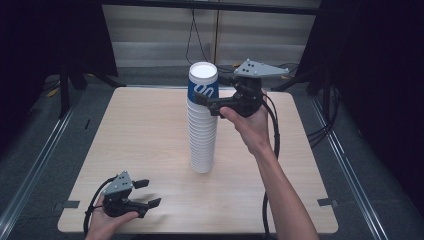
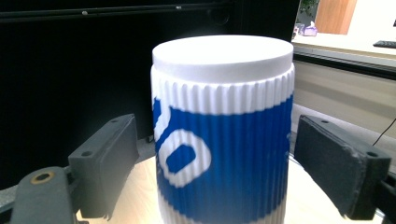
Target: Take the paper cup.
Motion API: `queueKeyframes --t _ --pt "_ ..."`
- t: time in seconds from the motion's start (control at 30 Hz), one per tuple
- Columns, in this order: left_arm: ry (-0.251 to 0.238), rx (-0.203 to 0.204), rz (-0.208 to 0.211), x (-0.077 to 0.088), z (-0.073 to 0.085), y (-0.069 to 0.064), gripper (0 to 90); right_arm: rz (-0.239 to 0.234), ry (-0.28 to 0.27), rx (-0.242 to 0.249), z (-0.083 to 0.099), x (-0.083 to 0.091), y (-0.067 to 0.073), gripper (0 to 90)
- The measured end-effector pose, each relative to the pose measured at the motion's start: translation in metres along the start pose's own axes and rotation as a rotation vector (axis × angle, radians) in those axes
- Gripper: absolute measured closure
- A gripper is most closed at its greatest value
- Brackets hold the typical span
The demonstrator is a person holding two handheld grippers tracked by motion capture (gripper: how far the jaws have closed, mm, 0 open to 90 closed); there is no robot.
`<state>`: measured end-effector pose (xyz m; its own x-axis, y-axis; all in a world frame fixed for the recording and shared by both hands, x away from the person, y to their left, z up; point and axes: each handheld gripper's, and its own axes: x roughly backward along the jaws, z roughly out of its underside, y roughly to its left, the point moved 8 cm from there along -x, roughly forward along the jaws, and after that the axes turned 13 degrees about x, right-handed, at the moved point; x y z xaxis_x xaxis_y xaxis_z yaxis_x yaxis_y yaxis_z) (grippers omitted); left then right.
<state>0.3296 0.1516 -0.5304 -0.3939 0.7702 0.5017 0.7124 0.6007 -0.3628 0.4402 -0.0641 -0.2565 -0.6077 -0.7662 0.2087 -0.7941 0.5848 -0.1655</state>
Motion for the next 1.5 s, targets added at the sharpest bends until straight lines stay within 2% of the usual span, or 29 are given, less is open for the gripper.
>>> queueKeyframes --t 0.5,0.7,1.33,1.5 --pt "0.009 -0.002 -0.003 -0.001 0.001 0.0 20.2 0.017 0.019 0.005 -0.001 -0.014 0.0 18.3" --pt "0.008 -0.002 0.0 -0.001 0.001 0.0 20.2 0.024 0.018 0.006 -0.001 -0.016 -0.001 22.1" --pt "0.013 0.001 0.006 -0.001 0.002 -0.001 20.2 0.031 0.026 0.025 -0.003 -0.016 -0.001 23.2" --pt "0.011 0.001 0.005 -0.001 0.002 0.0 20.2 0.03 0.005 0.015 -0.008 -0.015 -0.001 23.1"
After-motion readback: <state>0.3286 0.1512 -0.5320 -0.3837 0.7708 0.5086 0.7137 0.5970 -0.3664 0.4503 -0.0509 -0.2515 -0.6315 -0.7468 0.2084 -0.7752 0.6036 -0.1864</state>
